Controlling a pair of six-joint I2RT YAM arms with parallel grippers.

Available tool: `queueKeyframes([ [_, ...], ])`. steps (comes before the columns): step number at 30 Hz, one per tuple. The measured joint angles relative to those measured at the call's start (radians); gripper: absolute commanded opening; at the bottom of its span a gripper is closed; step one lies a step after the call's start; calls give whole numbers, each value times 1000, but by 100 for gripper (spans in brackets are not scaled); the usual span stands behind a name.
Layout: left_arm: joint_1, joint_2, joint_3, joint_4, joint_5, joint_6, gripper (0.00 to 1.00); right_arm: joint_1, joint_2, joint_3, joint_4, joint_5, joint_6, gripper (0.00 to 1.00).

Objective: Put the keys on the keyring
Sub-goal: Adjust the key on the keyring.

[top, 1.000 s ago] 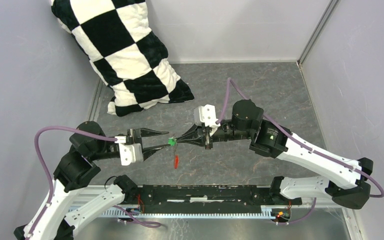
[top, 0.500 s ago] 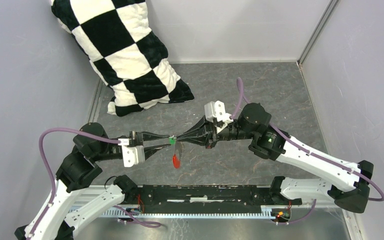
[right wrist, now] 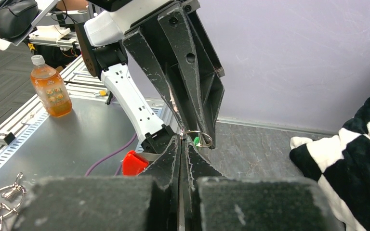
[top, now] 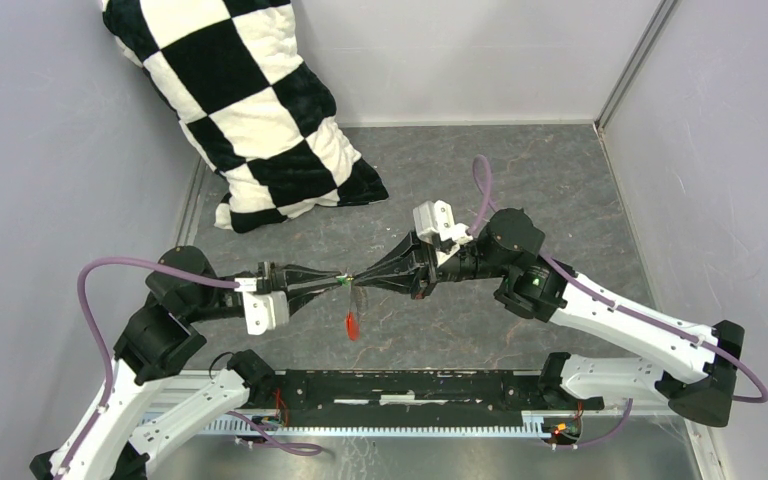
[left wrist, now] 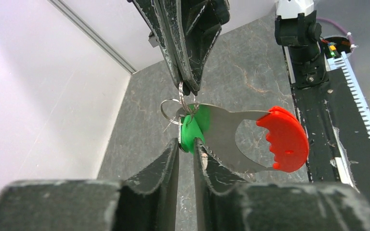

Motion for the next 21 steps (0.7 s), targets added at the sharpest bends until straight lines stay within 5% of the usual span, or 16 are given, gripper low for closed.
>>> queueKeyframes([
  [5,0,-1,0,5,0,-1,2,-6,0,-7,5,0,4,1],
  [21,0,-10,2,-27,-27,109,2,-31,-48,-73,57,23,28,1],
])
